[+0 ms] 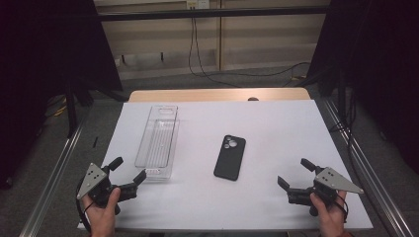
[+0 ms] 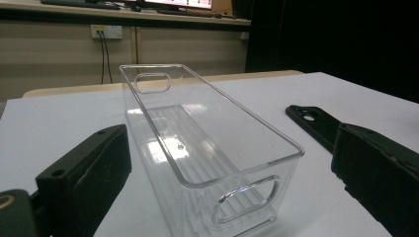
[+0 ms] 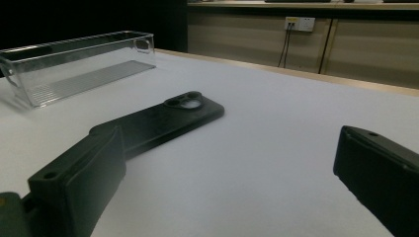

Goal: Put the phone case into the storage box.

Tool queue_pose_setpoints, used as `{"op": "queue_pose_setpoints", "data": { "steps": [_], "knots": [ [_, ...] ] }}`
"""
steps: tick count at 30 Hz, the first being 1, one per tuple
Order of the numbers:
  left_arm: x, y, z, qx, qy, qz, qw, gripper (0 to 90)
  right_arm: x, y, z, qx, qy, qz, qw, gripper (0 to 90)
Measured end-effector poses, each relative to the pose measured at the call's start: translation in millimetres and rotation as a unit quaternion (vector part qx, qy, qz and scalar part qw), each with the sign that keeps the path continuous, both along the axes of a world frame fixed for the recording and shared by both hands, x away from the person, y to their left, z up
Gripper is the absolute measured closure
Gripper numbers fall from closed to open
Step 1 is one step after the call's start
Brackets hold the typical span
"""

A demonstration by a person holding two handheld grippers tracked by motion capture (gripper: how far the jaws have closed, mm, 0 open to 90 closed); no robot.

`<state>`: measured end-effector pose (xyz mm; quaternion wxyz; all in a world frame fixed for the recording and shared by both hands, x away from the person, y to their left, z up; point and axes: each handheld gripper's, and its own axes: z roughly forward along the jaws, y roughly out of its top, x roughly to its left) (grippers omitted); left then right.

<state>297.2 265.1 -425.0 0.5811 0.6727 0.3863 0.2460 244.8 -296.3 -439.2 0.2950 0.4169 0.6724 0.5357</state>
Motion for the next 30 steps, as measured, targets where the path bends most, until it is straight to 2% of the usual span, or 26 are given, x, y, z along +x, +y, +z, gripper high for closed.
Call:
{"op": "queue_pose_setpoints", "data": {
  "steps": [4,12,19,24,30],
  "knots": [
    [1.9,-1.6,0.2,0.009,0.003,-0.004,0.9999,2.0,2.5,3.4,-0.9,0.003,0.002,0.005,1.0000,0.0],
    [1.4,-2.6,0.3,0.007,0.001,-0.007,1.0000,1.8,5.1,14.5,-0.4,0.009,0.000,0.027,0.9996,0.0],
    [2.0,-1.8,-0.1,0.008,0.001,-0.008,0.9999,1.6,10.9,23.4,-0.2,0.004,-0.002,0.042,0.9991,0.0],
    [2.4,-3.0,0.0,0.004,0.003,-0.009,1.0000,1.6,14.0,26.9,-0.2,0.006,-0.003,0.045,0.9990,0.1],
    [3.0,-3.8,-0.4,0.009,0.003,-0.010,0.9999,1.6,21.4,30.9,-0.6,0.003,-0.002,0.051,0.9987,0.4]
  ]
}}
